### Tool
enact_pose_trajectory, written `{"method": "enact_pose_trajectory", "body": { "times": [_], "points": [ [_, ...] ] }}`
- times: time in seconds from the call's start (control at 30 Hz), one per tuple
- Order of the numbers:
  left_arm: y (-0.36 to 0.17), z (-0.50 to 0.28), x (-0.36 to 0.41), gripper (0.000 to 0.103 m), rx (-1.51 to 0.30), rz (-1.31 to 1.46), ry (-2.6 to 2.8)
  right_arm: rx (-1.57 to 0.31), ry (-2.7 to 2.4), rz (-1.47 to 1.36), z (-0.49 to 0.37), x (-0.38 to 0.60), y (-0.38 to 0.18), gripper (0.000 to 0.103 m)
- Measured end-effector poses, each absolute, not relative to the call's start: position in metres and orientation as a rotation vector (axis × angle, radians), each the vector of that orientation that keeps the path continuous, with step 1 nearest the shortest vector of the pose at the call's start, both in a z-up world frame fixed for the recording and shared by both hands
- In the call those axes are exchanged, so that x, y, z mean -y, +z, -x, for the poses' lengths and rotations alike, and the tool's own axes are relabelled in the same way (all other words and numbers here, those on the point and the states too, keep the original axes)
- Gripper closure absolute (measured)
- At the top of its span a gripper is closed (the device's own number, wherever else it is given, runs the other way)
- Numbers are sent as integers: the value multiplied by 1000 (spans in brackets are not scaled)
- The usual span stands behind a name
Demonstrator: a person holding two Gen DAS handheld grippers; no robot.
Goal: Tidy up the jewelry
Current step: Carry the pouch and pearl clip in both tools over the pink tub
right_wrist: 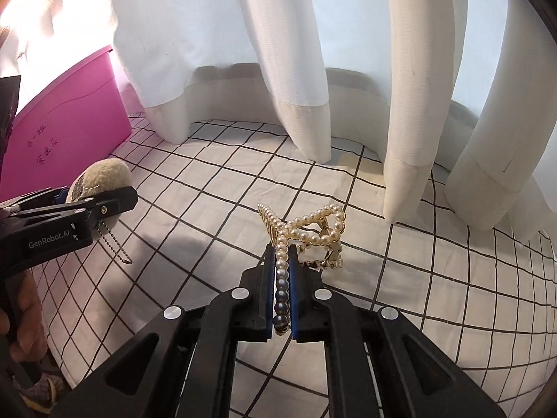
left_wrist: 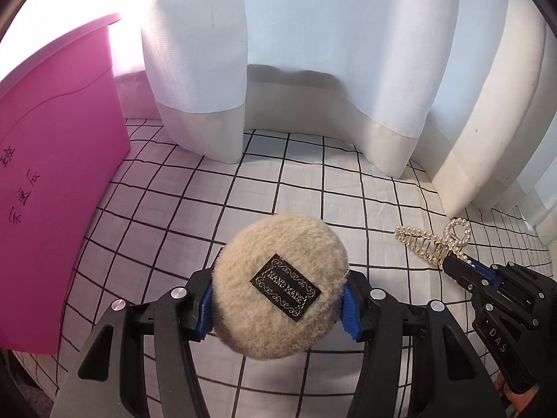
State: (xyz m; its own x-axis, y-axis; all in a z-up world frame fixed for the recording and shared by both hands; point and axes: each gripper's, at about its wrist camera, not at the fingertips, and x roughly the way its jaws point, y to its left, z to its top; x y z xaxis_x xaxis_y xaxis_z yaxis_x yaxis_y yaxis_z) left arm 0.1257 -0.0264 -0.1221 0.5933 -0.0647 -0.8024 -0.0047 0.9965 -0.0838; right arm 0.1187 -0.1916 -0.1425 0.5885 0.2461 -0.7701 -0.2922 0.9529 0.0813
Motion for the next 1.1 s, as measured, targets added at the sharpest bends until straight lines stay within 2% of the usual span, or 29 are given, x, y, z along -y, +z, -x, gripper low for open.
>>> {"method": "enact_pose_trajectory", "body": {
  "times": [0.57, 1.1],
  "points": [
    [-22, -57, -5, 49, -758, 199, 217, -726, 569, 131, -105, 172, -61, 96],
    [58, 10, -122, 49, -575, 259, 476, -543, 860, 103, -102, 61, 27, 96]
  ]
}}
